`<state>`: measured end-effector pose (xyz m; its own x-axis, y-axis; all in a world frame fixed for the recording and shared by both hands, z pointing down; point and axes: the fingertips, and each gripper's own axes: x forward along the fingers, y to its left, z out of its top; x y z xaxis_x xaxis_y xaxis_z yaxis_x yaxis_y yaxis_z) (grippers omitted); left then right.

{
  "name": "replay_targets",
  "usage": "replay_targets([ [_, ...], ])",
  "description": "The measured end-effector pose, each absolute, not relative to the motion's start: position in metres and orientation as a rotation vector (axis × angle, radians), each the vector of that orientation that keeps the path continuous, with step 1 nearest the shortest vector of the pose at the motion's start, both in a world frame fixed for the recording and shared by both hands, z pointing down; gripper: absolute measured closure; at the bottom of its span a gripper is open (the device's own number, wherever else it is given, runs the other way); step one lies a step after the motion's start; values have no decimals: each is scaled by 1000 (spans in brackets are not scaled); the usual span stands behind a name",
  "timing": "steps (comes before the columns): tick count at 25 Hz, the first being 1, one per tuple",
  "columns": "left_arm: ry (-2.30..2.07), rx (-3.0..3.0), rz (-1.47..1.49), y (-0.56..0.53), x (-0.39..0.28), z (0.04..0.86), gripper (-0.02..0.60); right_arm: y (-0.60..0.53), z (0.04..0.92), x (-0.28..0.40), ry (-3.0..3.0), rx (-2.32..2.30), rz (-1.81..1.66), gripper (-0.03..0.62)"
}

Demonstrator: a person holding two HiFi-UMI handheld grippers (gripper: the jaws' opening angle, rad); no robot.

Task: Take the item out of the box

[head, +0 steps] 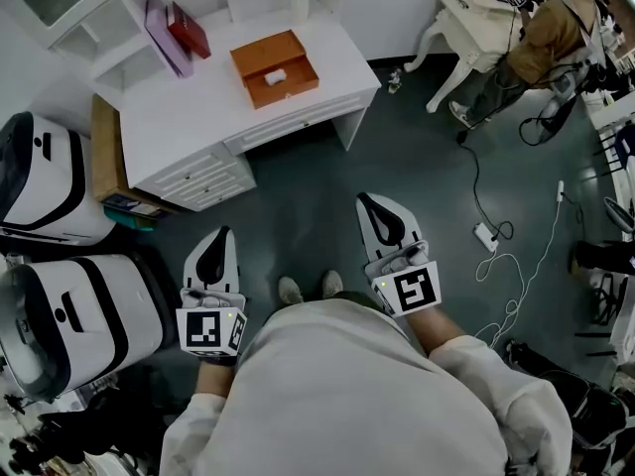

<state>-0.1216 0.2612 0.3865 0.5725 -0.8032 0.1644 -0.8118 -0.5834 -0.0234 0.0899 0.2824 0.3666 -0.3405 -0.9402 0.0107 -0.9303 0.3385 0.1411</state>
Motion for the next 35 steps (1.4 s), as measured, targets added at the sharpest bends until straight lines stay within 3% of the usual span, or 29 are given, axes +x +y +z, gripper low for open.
replay_targets([
  [5,-1411,2731,249,263,-120,387,574,284,359,91,-2553,1747,-196,569],
  [6,-1410,2733,248,263,-119,387,574,284,358,90,-2569,1737,-193,535],
  [8,-1410,2732,249,264,-119,388,574,284,356,88,-2601,1717,-170,316],
  [9,-1410,2731,250,265,-119,388,574,284,355,90,-2607,1723,-167,264],
  [12,-1407,2734,251,266,-117,389,574,285,348,100,-2582,1787,-208,198],
  [35,-1491,2637,278,275,-89,412,574,270,359,144,-2625,1733,-226,194],
])
